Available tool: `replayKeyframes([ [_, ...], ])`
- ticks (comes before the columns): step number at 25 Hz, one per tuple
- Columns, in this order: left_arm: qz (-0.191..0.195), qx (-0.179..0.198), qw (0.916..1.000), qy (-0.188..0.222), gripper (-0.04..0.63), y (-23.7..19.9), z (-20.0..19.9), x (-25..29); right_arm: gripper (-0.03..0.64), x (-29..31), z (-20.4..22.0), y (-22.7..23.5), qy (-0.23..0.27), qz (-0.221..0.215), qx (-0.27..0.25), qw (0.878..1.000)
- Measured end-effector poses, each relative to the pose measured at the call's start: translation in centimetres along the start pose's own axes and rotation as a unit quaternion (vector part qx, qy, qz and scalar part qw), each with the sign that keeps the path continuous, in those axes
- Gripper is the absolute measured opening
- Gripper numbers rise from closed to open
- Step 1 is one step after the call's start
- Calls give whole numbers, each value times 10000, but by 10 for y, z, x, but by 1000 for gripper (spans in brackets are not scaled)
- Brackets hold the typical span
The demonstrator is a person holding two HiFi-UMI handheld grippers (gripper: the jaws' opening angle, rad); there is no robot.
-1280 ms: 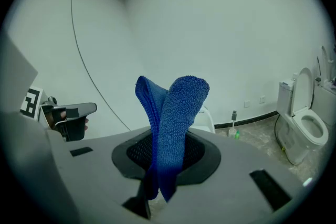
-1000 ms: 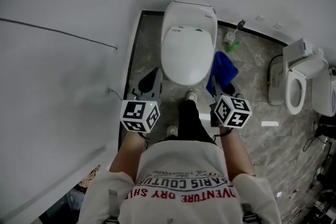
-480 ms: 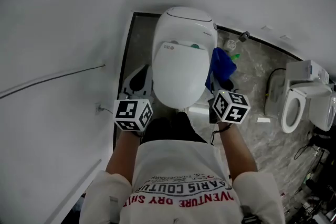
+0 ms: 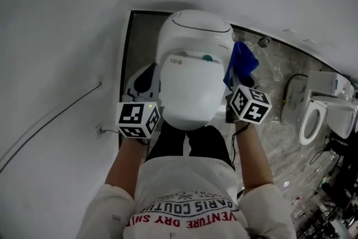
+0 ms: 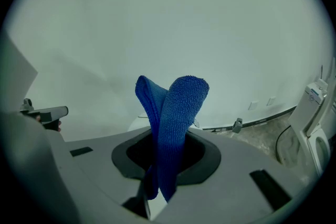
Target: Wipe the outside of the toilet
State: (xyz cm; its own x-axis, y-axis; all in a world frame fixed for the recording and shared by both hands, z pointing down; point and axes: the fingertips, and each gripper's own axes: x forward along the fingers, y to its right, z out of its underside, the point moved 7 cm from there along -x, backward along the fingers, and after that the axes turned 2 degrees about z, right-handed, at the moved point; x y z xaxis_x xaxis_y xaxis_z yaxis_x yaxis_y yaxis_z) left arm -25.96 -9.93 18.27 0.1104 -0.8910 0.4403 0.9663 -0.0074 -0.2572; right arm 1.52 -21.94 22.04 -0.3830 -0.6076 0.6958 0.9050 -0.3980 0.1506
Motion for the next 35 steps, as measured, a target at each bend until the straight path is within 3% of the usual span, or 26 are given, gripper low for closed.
replayKeyframes([
  [7,-302,-271,9990,-168,6,-21,15,66,77,89,-26,43,-367,204,-189,9989],
  [14,-757,-695,9942,-312,6,-17,45,122,77,168,-26,78,-966,-45,-141,9952],
  [19,-952,-817,9914,-377,6,-19,58,150,77,215,-25,82,-1217,-143,-217,9922],
  [24,-935,-893,9908,-395,6,-32,69,165,77,236,-30,68,-1162,-363,-216,9923],
  [35,-1072,-1090,9868,-529,6,-71,94,151,75,263,-47,17,-1147,-298,-1557,9807],
])
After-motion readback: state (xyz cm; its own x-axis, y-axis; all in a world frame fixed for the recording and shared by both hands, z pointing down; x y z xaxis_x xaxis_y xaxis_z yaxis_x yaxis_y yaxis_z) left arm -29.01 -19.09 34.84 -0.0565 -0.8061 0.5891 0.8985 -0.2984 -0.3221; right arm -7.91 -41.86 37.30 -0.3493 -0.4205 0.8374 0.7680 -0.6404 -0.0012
